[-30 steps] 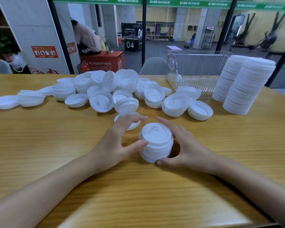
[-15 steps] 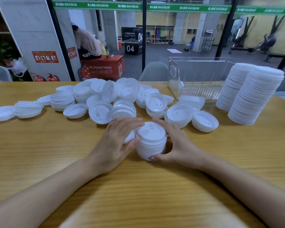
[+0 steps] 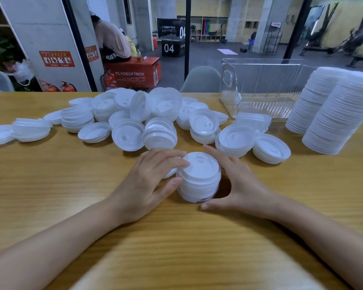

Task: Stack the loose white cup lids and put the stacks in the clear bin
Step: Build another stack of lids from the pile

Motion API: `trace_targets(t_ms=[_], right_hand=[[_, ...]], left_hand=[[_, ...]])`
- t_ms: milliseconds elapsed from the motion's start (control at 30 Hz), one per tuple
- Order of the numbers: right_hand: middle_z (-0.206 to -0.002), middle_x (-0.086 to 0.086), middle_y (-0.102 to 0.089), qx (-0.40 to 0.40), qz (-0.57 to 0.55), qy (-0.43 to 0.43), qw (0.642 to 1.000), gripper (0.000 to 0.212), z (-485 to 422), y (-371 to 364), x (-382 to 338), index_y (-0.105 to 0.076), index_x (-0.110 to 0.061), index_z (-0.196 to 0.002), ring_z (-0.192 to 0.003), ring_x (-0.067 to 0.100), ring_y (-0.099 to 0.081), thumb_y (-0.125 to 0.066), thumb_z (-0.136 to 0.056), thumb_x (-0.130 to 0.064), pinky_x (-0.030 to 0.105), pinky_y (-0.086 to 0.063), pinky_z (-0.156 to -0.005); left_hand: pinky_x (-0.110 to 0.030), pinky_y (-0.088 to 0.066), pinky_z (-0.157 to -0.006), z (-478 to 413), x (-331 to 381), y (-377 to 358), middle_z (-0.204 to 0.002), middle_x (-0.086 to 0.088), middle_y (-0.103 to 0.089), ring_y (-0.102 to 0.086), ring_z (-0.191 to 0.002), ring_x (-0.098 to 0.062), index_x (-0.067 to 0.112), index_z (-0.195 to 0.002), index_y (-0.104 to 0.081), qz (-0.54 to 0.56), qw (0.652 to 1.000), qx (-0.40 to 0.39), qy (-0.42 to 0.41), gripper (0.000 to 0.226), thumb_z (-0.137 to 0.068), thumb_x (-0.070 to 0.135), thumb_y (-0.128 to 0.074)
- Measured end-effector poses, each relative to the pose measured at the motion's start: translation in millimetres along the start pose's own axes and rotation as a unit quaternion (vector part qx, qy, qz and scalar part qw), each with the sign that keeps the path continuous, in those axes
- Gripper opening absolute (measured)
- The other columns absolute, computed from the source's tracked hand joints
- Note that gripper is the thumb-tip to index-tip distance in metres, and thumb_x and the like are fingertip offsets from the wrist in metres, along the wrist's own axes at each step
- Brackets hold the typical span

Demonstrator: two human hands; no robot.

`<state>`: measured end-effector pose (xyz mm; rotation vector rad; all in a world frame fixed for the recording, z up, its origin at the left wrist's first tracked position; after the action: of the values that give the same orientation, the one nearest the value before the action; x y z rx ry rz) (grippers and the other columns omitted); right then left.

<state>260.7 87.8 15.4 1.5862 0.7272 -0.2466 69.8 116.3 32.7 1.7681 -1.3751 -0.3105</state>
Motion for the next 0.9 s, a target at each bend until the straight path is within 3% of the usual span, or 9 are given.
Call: trace_targets(t_ms=[100, 167, 267, 400, 500, 600, 733, 833, 900], right_hand=[[-0.134, -0.027, -0.048, 0.057, -0.041, 0.031, 0.997, 0.100, 3, 22, 3, -0.021, -0.061, -0.140, -0.131, 0.000, -0.034, -0.072, -0.055, -0.073, 0.020, -0.026, -0.107], [-0.130, -0.024, -0.055, 0.137, -0.025, 0.070, 0.988, 0.081, 5, 41, 8, -0.042, -0.046, -0.137, -0.125, 0.006, -0.042, -0.071, -0.064, -0.068, 0.022, -0.033, -0.105], [-0.130, -0.012, -0.059, 0.239, 0.154, 0.095, 0.954, 0.058, 5, 60, 15, -0.057, -0.030, -0.127, -0.118, 0.017, -0.041, -0.068, -0.077, -0.057, 0.037, -0.036, -0.094], [-0.134, 0.002, -0.059, 0.221, 0.343, 0.056, 0.911, 0.058, -3, 58, 37, -0.061, -0.020, -0.123, -0.124, 0.029, -0.041, -0.085, -0.071, -0.024, 0.039, -0.027, -0.096], [-0.118, 0.003, -0.068, 0.233, 0.394, 0.051, 0.888, 0.055, -6, 58, 45, -0.068, -0.016, -0.110, -0.115, 0.033, -0.055, -0.085, -0.060, -0.002, 0.040, -0.025, -0.098], [-0.097, 0.000, -0.073, 0.260, 0.397, 0.066, 0.878, 0.041, -6, 62, 41, -0.070, -0.015, -0.092, -0.100, 0.032, -0.064, -0.085, -0.059, 0.004, 0.039, -0.027, -0.097], [-0.091, -0.001, -0.068, 0.312, 0.285, 0.085, 0.902, 0.035, 1, 72, 31, -0.065, -0.015, -0.111, -0.096, 0.025, -0.059, -0.077, -0.079, -0.008, 0.032, -0.030, -0.092], [-0.086, 0.001, -0.060, 0.273, -0.054, 0.036, 0.960, 0.043, 3, 75, 29, -0.050, -0.023, -0.133, -0.082, 0.012, -0.054, -0.063, -0.093, -0.017, 0.020, -0.039, -0.078], [-0.080, 0.006, -0.056, 0.232, -0.247, -0.016, 0.941, 0.038, 3, 69, 32, -0.047, -0.027, -0.133, -0.075, 0.011, -0.053, -0.058, -0.098, -0.016, 0.022, -0.044, -0.074]], left_hand=[[-0.043, -0.039, -0.103, 1, 0, 0, -0.136, 0.006, -0.054, -0.048, -0.128, -0.014, 0.025, -0.126, -0.056, 0.001, 1.000, 0.001, 0.002, 0.031, -0.103, 0.040, -0.041], [-0.041, -0.038, -0.103, 1, 0, 0, -0.136, 0.007, -0.054, -0.048, -0.128, -0.013, 0.026, -0.126, -0.055, 0.002, 1.000, 0.001, 0.003, 0.031, -0.103, 0.040, -0.041], [-0.039, -0.037, -0.104, 1, -1, -1, -0.136, 0.007, -0.053, -0.048, -0.129, -0.013, 0.028, -0.127, -0.054, 0.006, 1.000, 0.001, 0.005, 0.032, -0.103, 0.042, -0.038], [-0.037, -0.036, -0.105, 1, 1, -1, -0.137, 0.008, -0.052, -0.047, -0.129, -0.013, 0.028, -0.127, -0.053, 0.010, 1.000, 0.002, 0.006, 0.035, -0.104, 0.046, -0.035], [-0.036, -0.036, -0.105, 1, 2, -1, -0.137, 0.009, -0.052, -0.047, -0.129, -0.011, 0.029, -0.127, -0.053, 0.013, 1.000, 0.004, 0.005, 0.035, -0.104, 0.047, -0.034], [-0.037, -0.036, -0.105, 1, 2, -1, -0.137, 0.010, -0.051, -0.047, -0.129, -0.011, 0.029, -0.127, -0.053, 0.018, 1.000, 0.004, 0.005, 0.034, -0.104, 0.046, -0.035], [-0.034, -0.035, -0.106, 1, 2, -1, -0.136, 0.011, -0.052, -0.046, -0.130, -0.009, 0.026, -0.126, -0.055, 0.022, 1.000, 0.009, 0.006, 0.035, -0.104, 0.045, -0.036], [-0.031, -0.034, -0.107, 2, 2, -1, -0.136, 0.013, -0.050, -0.045, -0.130, -0.008, 0.027, -0.126, -0.055, 0.020, 1.000, 0.006, 0.007, 0.035, -0.103, 0.046, -0.036], [-0.030, -0.033, -0.107, 2, 2, -1, -0.137, 0.015, -0.049, -0.045, -0.130, -0.008, 0.028, -0.126, -0.054, 0.020, 1.000, 0.005, 0.008, 0.033, -0.103, 0.045, -0.036]])
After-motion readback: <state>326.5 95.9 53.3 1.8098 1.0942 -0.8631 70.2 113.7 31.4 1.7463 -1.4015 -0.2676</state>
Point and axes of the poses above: each hand's wrist, its own z-axis away from the middle knuckle, its own y-axis out of the back of the hand, x = y × z, the point moved 6 cm from there along -z, towards the middle knuckle
